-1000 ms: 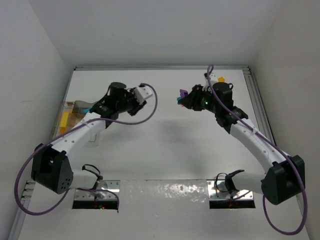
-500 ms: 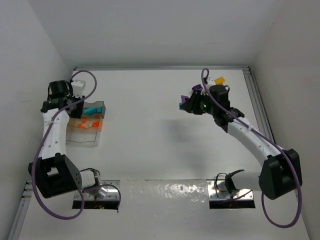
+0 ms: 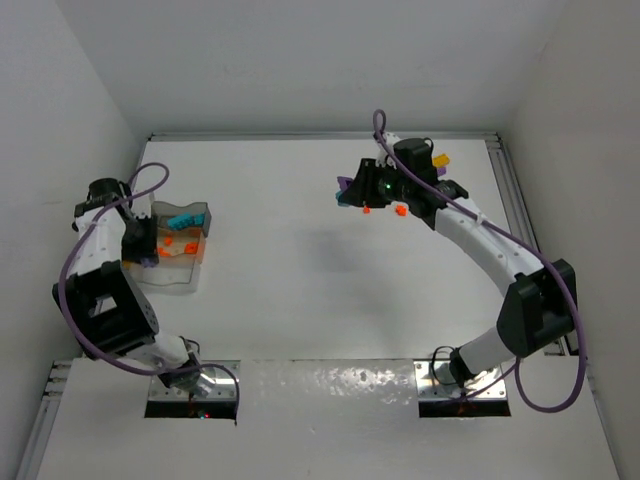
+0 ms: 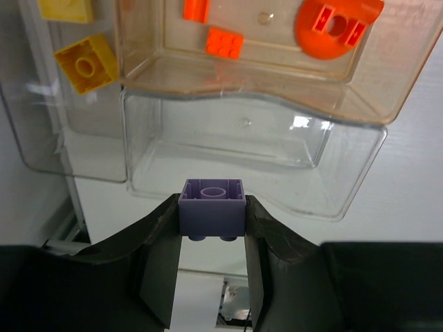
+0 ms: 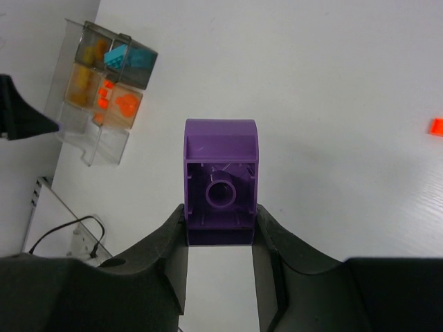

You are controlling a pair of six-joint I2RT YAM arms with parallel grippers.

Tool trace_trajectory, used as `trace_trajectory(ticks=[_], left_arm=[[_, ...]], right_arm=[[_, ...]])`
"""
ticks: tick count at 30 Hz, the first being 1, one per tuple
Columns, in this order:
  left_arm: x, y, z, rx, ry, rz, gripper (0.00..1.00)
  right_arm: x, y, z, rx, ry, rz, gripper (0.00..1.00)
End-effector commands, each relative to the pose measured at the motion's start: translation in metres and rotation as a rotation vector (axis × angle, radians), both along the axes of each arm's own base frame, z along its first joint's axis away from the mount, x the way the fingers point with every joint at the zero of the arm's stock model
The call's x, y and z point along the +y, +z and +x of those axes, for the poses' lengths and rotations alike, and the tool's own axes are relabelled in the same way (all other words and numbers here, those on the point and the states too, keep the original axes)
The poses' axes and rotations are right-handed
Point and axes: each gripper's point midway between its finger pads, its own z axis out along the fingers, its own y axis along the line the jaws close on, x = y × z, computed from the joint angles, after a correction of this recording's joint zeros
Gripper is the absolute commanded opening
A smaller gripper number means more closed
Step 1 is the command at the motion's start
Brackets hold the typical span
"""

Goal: Sort the legos into containers by color

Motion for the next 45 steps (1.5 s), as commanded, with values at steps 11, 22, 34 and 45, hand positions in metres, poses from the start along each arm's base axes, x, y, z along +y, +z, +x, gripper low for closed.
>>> trace_trajectory(ticks=[11, 22, 34, 45], left_arm=[[-0.001, -0.040, 0.012, 0.016, 0.051, -0.052, 0.47], [-0.010, 0.029, 0.058, -0.156, -0.137, -0.033, 0.71], [-0.293, 0.172, 0.074, -0.918, -1.259, -0.129, 1.00], [-0.371, 0.187, 0.066, -1.194, -1.409, -0.186, 1.00]], right_arm=[[0.015, 0.024, 0.002, -0.043, 0.037, -0.069, 0.00], [0.022, 0.030, -0.007, -0.046, 0.056, -0.034, 0.00], [0.069, 0.069, -0.021, -0.085, 0.154, 0.153, 0.00], [0.085, 0.092, -0.037, -0.105, 0.144, 0.303, 0.00]])
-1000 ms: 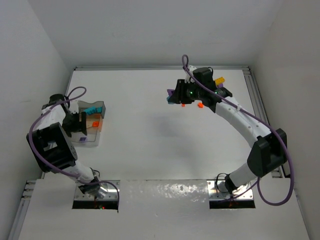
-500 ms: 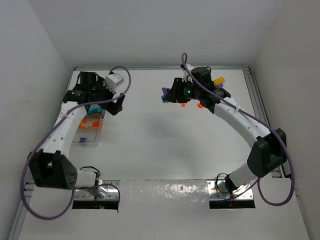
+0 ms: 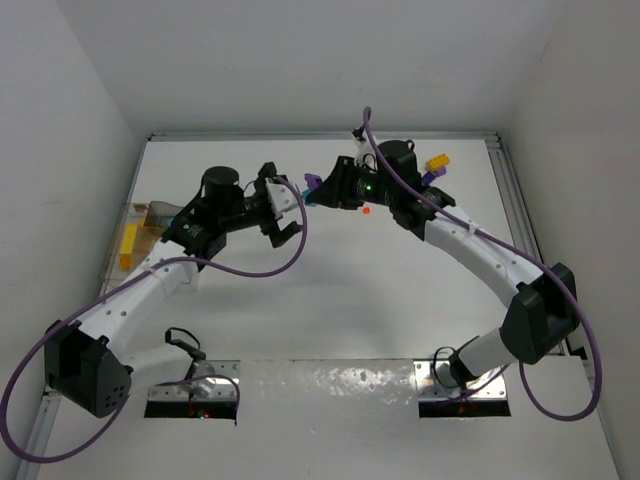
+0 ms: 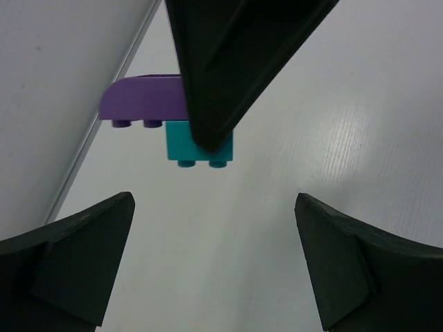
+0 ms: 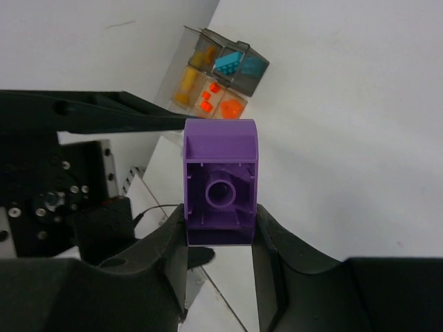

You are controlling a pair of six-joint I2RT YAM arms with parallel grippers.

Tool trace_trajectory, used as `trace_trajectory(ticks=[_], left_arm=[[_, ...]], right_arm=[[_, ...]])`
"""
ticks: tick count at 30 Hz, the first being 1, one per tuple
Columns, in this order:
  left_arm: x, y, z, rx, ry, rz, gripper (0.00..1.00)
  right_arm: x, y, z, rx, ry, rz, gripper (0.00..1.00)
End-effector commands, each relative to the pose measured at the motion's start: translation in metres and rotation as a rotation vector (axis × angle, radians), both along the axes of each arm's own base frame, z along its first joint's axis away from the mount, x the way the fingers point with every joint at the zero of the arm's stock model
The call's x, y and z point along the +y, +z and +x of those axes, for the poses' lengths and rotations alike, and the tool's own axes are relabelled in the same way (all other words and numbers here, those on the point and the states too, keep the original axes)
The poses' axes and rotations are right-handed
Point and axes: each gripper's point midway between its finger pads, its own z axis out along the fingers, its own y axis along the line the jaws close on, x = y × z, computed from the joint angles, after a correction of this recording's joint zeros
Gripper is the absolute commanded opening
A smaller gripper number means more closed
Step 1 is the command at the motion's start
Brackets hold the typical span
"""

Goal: Sort the legos into containers by color

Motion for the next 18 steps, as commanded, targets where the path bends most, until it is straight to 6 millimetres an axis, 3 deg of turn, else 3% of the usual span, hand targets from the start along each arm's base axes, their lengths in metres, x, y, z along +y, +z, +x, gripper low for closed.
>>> trace_trajectory(ticks=[1, 4, 7, 10, 16, 18], left_arm=[[-0.019, 0.035, 0.007, -0.161, -0.052, -0.074, 1.00], [-0.022, 0.035, 0.009, -0.190, -0.063, -0.059, 0.96], [-0.031, 0.032, 0.007, -0.176, -0.079, -0.068, 0.87], [-0.037, 0.043, 0.009, -0.192, -0.073, -0.109, 0.69], [-0.042, 0.043, 0.010, -0.226, -0.081, -0.099, 0.59], [-0.042, 0.041, 0.011, -0.221, -0.078, -0.095, 0.48]], right_arm=[[0.005, 0.037, -0.002, -0.082, 0.002, 0.086, 0.00], [0.005, 0.036, -0.003, -0.084, 0.004, 0.086, 0.00], [0.006, 0.036, -0.004, -0.086, 0.005, 0.092, 0.00], [0.006, 0.035, -0.004, -0.084, 0.006, 0.090, 0.00], [0.006, 0.033, -0.004, -0.080, 0.007, 0.087, 0.00], [0.007, 0.034, -0.005, -0.085, 0.007, 0.090, 0.00]])
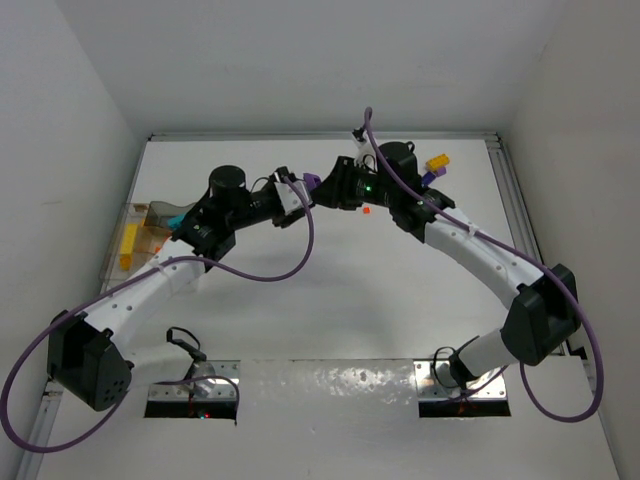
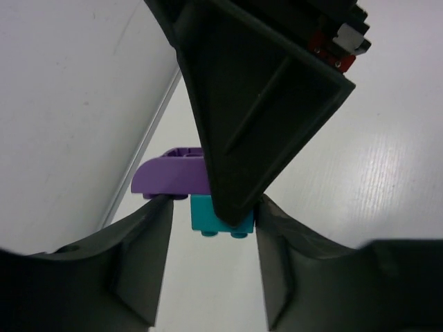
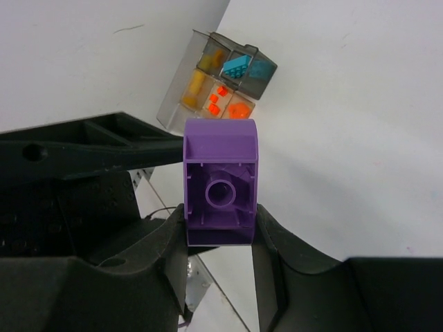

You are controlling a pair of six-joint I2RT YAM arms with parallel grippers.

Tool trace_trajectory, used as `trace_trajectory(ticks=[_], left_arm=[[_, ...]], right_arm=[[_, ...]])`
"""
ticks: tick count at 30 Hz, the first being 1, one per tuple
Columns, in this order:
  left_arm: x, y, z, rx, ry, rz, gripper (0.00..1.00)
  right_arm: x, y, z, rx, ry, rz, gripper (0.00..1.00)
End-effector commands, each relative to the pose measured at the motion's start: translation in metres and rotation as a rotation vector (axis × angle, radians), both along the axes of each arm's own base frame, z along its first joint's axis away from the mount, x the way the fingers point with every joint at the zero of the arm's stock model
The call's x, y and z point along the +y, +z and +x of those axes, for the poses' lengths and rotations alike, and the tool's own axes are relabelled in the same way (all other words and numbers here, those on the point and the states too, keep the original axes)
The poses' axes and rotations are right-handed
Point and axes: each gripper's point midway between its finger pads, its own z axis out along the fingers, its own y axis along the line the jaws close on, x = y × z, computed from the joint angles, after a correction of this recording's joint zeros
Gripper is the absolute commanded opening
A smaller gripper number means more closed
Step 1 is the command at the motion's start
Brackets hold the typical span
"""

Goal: Sort the legos into containers by color

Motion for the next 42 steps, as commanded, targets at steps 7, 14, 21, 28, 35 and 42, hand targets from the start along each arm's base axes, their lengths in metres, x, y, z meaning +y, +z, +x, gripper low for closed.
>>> trace_trajectory(ticks=[7, 14, 21, 28, 35, 42], left_arm=[[-0.008, 0.008, -0.006, -0.032, -0.045, -0.008, 0.29], [-0.009, 0.004, -0.008, -0.017, -0.054, -0.003, 0.62], [-0.010, 0.018, -0.004, -0.014, -0.026, -0.048, 0.26], [-0.006, -0.003, -0.011, 0.009, -0.046, 0.039, 0.00], [0.025, -0.065, -0.021, 0.082, 0.014, 0.242, 0.00], [0.027, -0.063, -0.022, 0.116, 0.047, 0.205, 0.00]], right_arm=[[0.003, 0.029, -0.002, -0.074, 0.003, 0.066, 0.00], [0.005, 0.034, -0.001, -0.077, 0.001, 0.086, 0.00], [0.005, 0.035, -0.002, -0.076, 0.004, 0.083, 0.00], [0.003, 0.037, -0.003, -0.077, 0.006, 0.090, 0.00], [-0.040, 0.035, 0.011, -0.082, -0.105, 0.024, 0.00], [-0.047, 0.028, 0.009, -0.065, -0.106, 0.012, 0.00]])
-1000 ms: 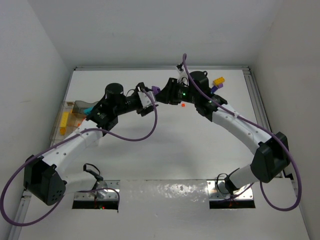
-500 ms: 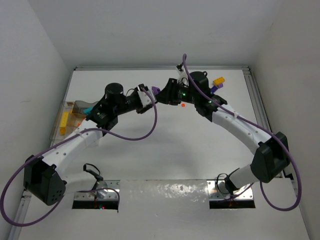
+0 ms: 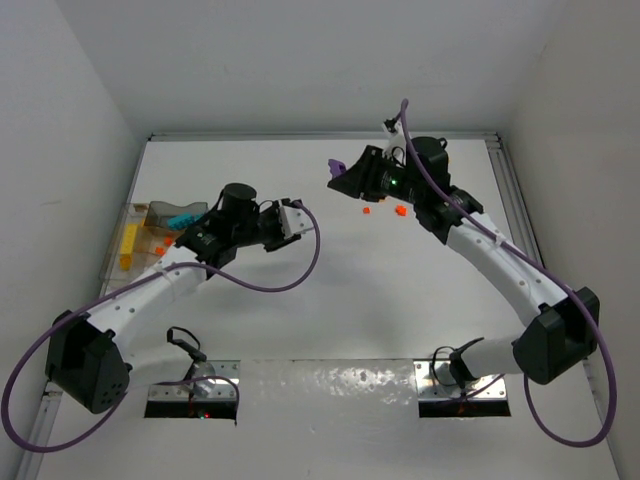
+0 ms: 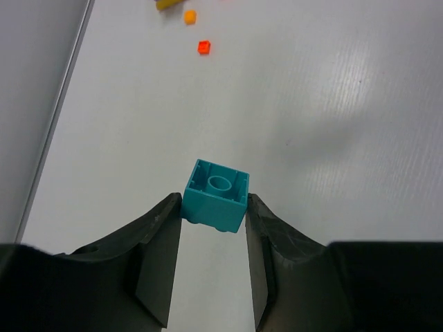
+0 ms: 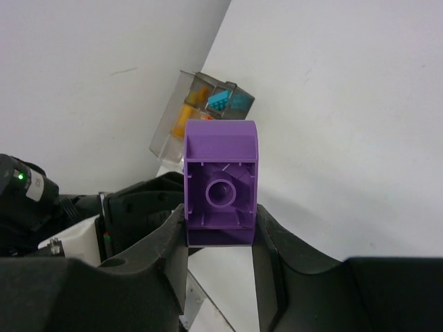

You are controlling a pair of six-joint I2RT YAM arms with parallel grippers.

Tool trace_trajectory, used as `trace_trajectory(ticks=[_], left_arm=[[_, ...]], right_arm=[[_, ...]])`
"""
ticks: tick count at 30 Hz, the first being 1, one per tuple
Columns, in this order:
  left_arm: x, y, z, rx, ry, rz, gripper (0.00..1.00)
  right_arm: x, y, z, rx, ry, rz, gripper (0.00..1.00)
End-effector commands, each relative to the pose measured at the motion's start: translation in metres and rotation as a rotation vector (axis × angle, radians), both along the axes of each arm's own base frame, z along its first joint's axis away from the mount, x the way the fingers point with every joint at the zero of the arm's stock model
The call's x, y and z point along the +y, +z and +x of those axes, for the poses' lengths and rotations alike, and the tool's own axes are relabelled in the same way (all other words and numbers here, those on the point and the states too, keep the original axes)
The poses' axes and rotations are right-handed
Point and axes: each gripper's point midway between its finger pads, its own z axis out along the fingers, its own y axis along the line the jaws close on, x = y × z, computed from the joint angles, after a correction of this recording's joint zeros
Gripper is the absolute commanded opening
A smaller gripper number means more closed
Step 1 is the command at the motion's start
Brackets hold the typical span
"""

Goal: Sort the legos into containers by color

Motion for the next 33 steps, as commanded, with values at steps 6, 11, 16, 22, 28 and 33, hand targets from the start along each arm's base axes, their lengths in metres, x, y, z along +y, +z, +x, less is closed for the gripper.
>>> trace_trajectory(ticks=[6, 11, 16, 22, 28, 33], left_arm=[[0.072, 0.021, 0.053, 0.050, 0.554, -0.054, 0.00], [0.198, -0.006, 0.064, 0.300, 1.015, 0.000, 0.00], [0.285, -0.037, 0.067, 0.557, 1.286, -0.068, 0.00], [0.327, -0.067, 0.115, 0.715, 1.370, -0.094, 0.00], [0.357, -0.089, 0.137, 0.668, 1.429, -0.023, 0.00], [0.363, -0.103, 0.126, 0.683, 1.444, 0.037, 0.05]], right_arm=[[-0.009, -0.016, -0.008, -0.003, -0.004, -0.080, 0.00], [-0.017, -0.031, -0.011, 0.000, -0.027, -0.119, 0.00], [-0.017, -0.041, -0.012, -0.008, -0.025, -0.108, 0.00], [-0.014, -0.042, -0.011, -0.007, -0.007, -0.115, 0.00], [-0.018, -0.042, -0.011, -0.004, -0.027, -0.128, 0.00], [-0.019, -0.042, -0.008, -0.008, -0.033, -0.136, 0.00]])
